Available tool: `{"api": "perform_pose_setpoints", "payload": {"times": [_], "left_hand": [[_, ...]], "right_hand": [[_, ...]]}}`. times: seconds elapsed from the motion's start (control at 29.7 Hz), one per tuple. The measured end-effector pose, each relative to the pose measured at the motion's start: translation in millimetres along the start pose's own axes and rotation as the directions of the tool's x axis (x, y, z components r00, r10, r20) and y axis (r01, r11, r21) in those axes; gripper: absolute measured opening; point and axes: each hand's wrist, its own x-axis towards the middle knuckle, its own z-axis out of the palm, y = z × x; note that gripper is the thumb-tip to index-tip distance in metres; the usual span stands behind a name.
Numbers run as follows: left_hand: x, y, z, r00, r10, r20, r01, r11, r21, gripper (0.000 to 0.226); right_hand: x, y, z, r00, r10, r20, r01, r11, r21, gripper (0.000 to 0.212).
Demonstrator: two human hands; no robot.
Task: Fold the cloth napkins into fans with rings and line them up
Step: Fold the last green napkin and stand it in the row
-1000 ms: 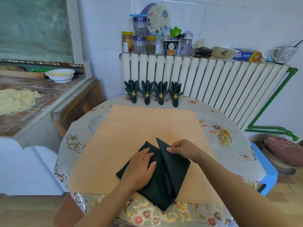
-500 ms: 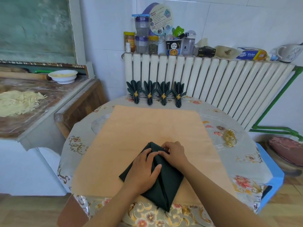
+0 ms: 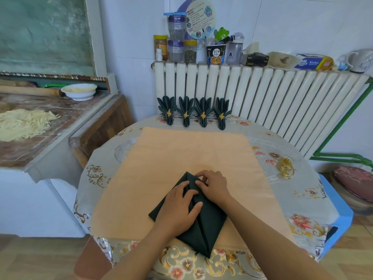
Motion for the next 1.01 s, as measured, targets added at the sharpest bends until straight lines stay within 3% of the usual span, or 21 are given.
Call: {"api": "perform_pose_setpoints", "payload": {"times": [0.17, 0.27, 0.4, 0.57, 0.74, 0.94, 1.01], "left_hand": [[-0.1, 0.6, -0.7, 1.0, 0.001, 0.007, -0.001, 1.0, 0.008, 0.048], [-0.7, 1.0, -0.6, 1.0, -0.005, 0.013, 0.005, 1.0, 0.002, 0.048], [-1.0, 0.9, -1.6, 1.0, -0.011, 0.021, 0.01, 1.0, 0.008, 0.048], [-0.7, 1.2, -2.1, 1.0, -0.012, 0.015, 0.012, 1.0, 0.005, 0.049], [1.7, -0.7, -0.1, 0.999, 0.019, 0.029, -0.021, 0.998, 0.058, 0.053], [4.3, -1.3, 1.8, 0.998, 0.035, 0.043, -0.04, 0.991, 0.13, 0.054], [5.0, -0.9, 1.1, 0.998, 0.033, 0.046, -0.039, 0.99, 0.136, 0.054]], "right_hand": [[11.6, -8.5, -3.7, 0.997, 0.077, -0.032, -0.069, 0.979, 0.191, 0.011], [18.8, -14.6, -6.9, 0.992, 0.117, 0.046, -0.125, 0.953, 0.276, 0.014], [29.6, -16.9, -4.8, 0.977, 0.173, 0.123, -0.196, 0.957, 0.213, 0.02], [33.2, -17.2, -0.9, 0.977, 0.171, 0.124, -0.191, 0.966, 0.173, 0.023], [30.9, -15.6, 11.4, 0.993, 0.111, -0.026, -0.112, 0.994, -0.017, 0.021], [27.7, -14.3, 4.7, 0.995, 0.102, -0.003, -0.101, 0.983, 0.155, 0.008], [18.0, -13.2, -1.5, 0.995, 0.075, -0.06, -0.061, 0.978, 0.197, 0.008]]}}
